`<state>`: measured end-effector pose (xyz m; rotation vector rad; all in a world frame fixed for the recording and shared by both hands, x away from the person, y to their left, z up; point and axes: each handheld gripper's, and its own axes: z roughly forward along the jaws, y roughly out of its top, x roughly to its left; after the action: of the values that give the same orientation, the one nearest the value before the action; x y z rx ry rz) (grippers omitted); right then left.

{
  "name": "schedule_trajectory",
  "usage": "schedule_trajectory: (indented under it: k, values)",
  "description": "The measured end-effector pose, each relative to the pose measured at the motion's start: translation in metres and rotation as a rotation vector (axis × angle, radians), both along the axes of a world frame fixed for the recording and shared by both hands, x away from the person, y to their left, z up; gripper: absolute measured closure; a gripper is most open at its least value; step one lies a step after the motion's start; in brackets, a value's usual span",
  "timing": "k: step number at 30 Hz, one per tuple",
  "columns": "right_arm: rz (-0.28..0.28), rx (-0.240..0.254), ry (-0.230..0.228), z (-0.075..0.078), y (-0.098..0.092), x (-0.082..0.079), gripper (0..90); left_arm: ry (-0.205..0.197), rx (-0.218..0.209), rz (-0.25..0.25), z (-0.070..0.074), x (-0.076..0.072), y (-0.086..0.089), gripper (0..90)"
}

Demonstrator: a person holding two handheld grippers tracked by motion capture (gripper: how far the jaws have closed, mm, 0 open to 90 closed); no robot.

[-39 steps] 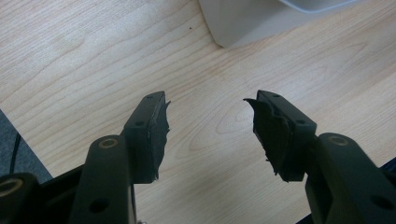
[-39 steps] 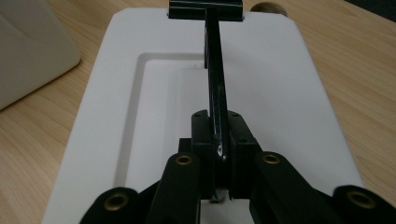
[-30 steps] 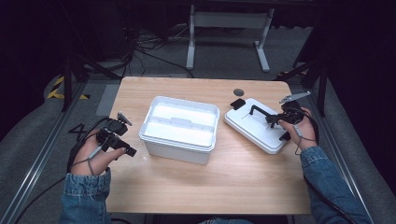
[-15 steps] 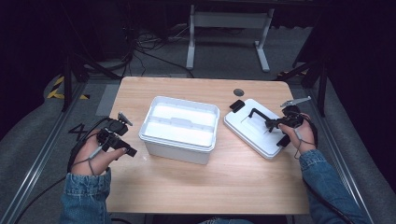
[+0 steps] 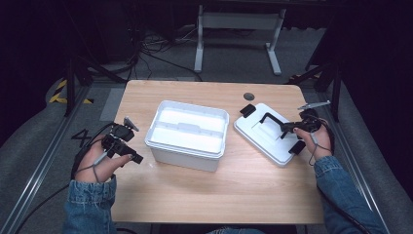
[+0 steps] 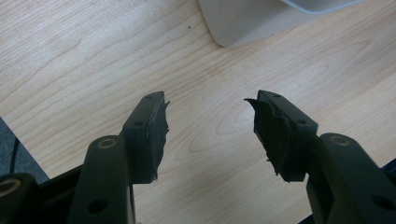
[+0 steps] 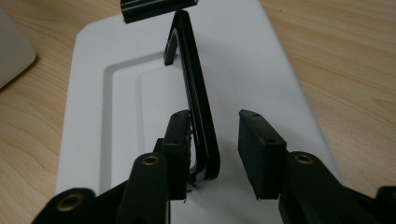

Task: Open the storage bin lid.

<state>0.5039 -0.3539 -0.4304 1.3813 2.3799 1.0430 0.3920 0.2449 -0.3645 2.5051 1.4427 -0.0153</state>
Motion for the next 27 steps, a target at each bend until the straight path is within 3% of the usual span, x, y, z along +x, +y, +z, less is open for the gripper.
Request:
schedule_trajectory:
  k: [6, 9, 13, 19, 25, 27]
  values:
    - [-0.019, -0.019, -0.055, 0.019, 0.002, -0.013, 60.4, 0.005, 0.002, -0.002, -0.002, -0.001, -0.001, 45.1]
    - [0.031, -0.032, -0.091, 0.035, 0.010, -0.026, 59.7, 0.004, 0.002, 0.007, -0.002, -0.003, 0.002, 45.2]
    - [0.110, -0.014, -0.115, 0.052, 0.023, -0.047, 58.1, 0.008, 0.005, 0.019, -0.003, -0.008, 0.004, 45.4]
    - [0.215, -0.013, -0.089, 0.061, 0.042, -0.076, 57.1, 0.001, 0.006, 0.008, -0.002, -0.010, 0.003, 45.3]
    - [0.253, -0.002, -0.060, 0.062, 0.050, -0.092, 56.5, 0.002, 0.006, 0.011, -0.002, -0.008, 0.002, 45.2]
    - [0.284, -0.021, -0.041, 0.060, 0.058, -0.100, 56.2, 0.001, 0.005, 0.007, -0.001, -0.007, 0.002, 45.2]
